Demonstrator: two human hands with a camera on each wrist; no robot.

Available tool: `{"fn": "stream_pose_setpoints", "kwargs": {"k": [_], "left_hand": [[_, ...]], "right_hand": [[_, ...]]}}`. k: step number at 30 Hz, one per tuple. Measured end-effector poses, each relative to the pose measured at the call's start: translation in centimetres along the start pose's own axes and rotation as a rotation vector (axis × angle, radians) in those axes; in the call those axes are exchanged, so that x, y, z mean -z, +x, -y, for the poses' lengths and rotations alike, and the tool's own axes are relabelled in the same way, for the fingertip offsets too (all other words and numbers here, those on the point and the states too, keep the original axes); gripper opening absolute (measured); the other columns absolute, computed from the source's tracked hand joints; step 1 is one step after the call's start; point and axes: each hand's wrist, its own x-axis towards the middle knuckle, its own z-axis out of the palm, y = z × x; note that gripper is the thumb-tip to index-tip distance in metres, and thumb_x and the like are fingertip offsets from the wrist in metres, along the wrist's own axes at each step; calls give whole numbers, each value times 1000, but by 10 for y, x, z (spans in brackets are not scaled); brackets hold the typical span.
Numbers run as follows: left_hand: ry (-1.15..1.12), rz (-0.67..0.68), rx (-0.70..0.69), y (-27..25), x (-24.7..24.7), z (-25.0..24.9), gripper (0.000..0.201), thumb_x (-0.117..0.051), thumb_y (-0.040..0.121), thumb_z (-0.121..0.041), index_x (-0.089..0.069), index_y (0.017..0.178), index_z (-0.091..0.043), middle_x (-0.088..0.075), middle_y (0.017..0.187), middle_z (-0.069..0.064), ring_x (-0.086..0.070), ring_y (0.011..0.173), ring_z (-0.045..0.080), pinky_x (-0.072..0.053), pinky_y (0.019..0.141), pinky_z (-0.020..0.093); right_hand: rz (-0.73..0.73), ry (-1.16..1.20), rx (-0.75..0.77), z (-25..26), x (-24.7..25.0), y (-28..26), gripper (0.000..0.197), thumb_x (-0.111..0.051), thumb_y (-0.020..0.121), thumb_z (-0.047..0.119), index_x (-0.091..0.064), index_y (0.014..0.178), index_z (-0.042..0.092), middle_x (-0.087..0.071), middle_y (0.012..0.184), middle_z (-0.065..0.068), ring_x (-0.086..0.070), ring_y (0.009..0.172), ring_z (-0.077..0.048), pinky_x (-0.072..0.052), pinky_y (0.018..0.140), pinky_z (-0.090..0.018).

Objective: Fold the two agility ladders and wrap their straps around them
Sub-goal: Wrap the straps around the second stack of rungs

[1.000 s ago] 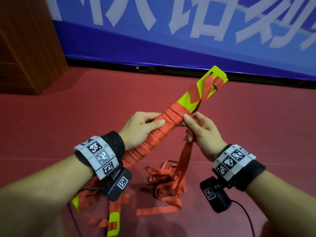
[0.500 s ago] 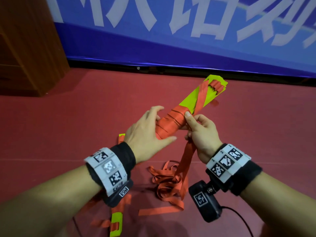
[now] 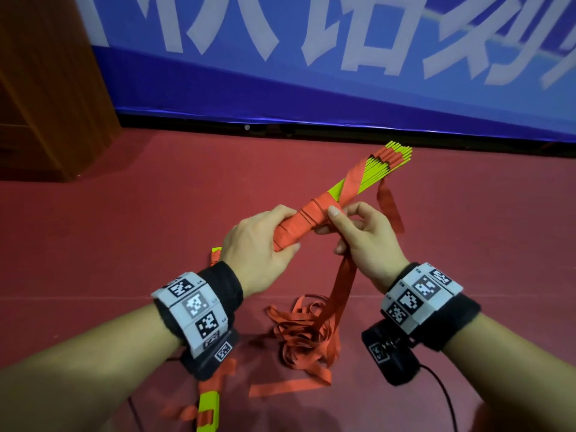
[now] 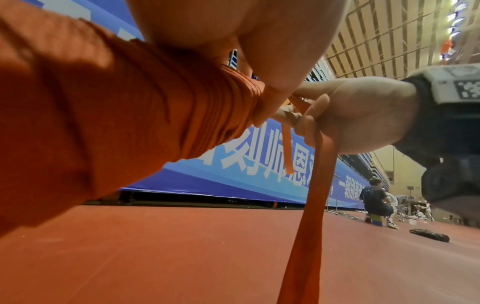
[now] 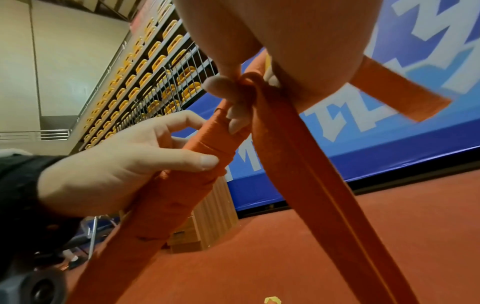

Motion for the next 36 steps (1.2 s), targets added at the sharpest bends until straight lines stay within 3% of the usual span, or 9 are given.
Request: {"fn": "stream_pose_setpoints", "kwargs": {"k": [5,9,12,16,19,23,29,33,36], "left_hand": [[-49,-34,10,2,0,3,45,-79,81,-34,-65,123,-37,-58,96,-13,-60,89,18,-51,79,37],[-65,-5,48,3,5,4,43,-76,82,-39,-65,124,-42,-60,86,-12,-60,83,17,-52,77,39],[-152,23,74,3,6,3,45,-70,78,-44,-64,123,-45,-68,93,-12,-65,88,14,-54,82,40],[-270,33,118,5,9,0,43,-79,82,-27,-71,123,-37,-75,102,-14,-71,92,7,-56,88,30],[-326,43,141,6,11,-1,41,-80,84,-22,-71,123,-35,-77,100,-11,-73,85,8,-58,81,24],[-382,33,170,9,15,4,37,-80,85,-22,-72,119,-34,-77,98,-10,-74,87,12,-60,84,36],[-490,74,190,10,20,4,35,-79,87,-17,-73,119,-27,-77,103,-11,-72,95,5,-58,93,38],[-559,109,199,11,23,3,34,-78,88,-14,-73,121,-23,-77,103,-8,-73,95,6,-59,93,37],[-614,150,188,9,25,2,32,-76,89,-10,-72,116,-27,-78,103,-6,-74,95,7,-59,91,33]], "right_hand": [[64,-91,37,-2,8,2,17,-62,101,27,-54,93,13,-73,68,-6,-56,47,-11,-44,50,-18],[98,-82,63,-6,10,5,24,-59,102,22,-59,89,2,-67,60,-1,-56,47,-9,-44,51,-17],[130,-90,76,-8,9,5,30,-56,104,23,-58,83,1,-66,60,-1,-58,50,-10,-45,54,-17],[153,-12,74,-5,7,5,35,-49,106,22,-53,77,5,-63,59,-1,-57,53,-13,-49,58,-23],[137,-47,116,-4,6,6,37,-50,106,25,-51,75,7,-55,54,-1,-50,49,-15,-42,52,-21],[133,-20,90,-6,6,6,34,-54,105,23,-51,72,11,-46,51,1,-38,44,-13,-34,45,-23],[159,-1,91,-4,7,5,27,-55,104,23,-52,81,10,-51,51,-4,-52,43,-19,-44,46,-24],[136,-13,77,-4,7,6,29,-55,104,25,-51,81,9,-44,46,-1,-36,36,-13,-31,39,-20],[103,-56,86,-4,8,7,36,-57,103,27,-50,72,9,-50,48,-1,-36,35,-12,-29,38,-20]]}}
